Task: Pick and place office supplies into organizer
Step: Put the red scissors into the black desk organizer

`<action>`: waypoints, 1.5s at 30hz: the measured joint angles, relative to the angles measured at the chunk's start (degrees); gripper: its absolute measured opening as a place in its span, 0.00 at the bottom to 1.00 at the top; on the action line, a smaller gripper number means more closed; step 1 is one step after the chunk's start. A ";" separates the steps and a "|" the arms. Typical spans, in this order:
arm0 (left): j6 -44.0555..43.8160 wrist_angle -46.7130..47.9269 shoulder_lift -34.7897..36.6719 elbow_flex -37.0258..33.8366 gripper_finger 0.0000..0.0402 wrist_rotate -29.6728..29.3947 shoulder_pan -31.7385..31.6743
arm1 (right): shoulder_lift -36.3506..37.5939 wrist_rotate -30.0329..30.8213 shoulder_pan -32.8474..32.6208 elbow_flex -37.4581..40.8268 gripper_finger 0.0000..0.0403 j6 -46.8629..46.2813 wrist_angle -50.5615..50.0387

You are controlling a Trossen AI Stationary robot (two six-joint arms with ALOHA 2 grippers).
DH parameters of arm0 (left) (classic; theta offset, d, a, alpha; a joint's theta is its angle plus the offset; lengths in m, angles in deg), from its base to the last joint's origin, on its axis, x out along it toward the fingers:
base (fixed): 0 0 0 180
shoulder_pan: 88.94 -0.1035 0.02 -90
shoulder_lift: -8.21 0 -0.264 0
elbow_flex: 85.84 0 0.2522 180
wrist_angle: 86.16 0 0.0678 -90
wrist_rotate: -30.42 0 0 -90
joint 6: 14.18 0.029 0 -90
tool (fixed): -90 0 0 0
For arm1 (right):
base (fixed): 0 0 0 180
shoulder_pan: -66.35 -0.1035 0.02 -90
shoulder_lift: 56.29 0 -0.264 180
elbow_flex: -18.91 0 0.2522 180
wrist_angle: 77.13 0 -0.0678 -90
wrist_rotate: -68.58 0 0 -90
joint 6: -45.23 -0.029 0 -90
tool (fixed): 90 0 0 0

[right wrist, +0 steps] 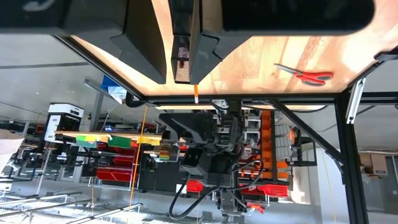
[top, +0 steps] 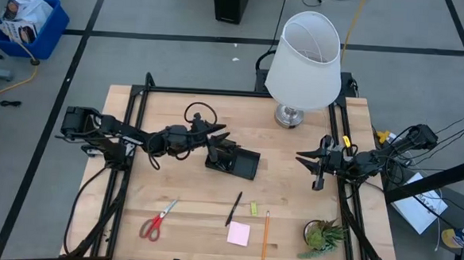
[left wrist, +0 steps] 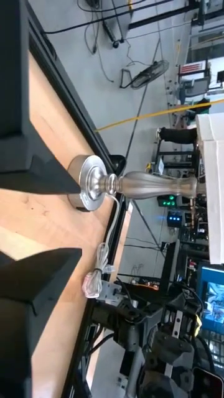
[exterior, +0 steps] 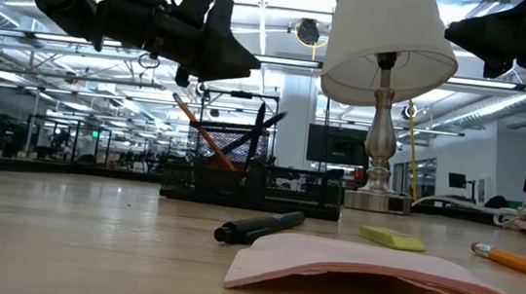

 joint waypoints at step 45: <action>-63.81 71.62 11.26 10.19 0.46 -6.20 49.69 | 0.01 0.00 0.00 0.00 0.16 -0.01 -0.01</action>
